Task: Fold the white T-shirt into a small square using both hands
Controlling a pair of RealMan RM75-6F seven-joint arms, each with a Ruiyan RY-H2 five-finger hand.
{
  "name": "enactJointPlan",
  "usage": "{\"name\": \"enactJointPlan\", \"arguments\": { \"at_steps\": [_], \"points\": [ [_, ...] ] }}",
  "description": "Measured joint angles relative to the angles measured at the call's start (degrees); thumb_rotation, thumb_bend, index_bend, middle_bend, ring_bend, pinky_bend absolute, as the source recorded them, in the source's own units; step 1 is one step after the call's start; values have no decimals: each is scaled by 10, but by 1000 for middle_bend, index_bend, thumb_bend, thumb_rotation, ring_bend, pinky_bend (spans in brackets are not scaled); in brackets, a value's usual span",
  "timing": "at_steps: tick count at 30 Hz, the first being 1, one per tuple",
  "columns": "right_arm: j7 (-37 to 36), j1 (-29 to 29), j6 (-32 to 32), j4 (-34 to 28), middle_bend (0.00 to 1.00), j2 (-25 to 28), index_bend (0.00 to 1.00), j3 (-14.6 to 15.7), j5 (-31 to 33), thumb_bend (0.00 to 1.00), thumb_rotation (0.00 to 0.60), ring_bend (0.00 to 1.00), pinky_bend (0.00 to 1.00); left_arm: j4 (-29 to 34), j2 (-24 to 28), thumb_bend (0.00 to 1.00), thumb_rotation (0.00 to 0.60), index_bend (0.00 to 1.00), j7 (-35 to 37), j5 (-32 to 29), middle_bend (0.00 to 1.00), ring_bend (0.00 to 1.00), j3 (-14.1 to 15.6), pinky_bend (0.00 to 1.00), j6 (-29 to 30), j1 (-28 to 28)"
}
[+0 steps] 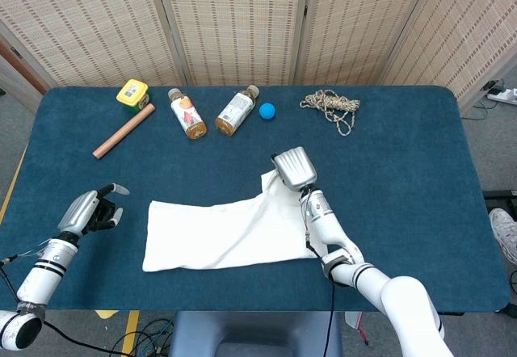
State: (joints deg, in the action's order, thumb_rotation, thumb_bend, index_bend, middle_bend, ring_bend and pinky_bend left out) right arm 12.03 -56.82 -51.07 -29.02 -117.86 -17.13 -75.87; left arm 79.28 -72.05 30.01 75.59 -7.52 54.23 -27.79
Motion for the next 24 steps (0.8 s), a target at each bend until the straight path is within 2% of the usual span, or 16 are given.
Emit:
{"name": "enactJointPlan", "arguments": {
  "at_steps": [7, 10, 18, 24],
  "points": [
    [26, -8, 16, 11, 874, -11, 148, -9, 21, 259, 600, 978, 1000, -4, -1, 518, 600, 341, 3, 1, 921, 848, 1, 960, 2, 2],
    [40, -12, 21, 13, 873, -14, 71, -15, 32, 198, 600, 973, 1000, -4, -1, 518, 600, 341, 5, 2, 921, 849, 1, 960, 2, 3],
    [71, -16, 35, 7, 873, -15, 61, -28, 58, 185, 600, 971, 1000, -9, -4, 518, 600, 341, 9, 3, 921, 848, 3, 960, 2, 4],
    [112, -16, 69, 3, 873, -13, 148, -41, 95, 285, 600, 969, 1000, -11, -5, 518, 600, 341, 11, 5, 921, 849, 5, 960, 2, 5]
  ]
}}
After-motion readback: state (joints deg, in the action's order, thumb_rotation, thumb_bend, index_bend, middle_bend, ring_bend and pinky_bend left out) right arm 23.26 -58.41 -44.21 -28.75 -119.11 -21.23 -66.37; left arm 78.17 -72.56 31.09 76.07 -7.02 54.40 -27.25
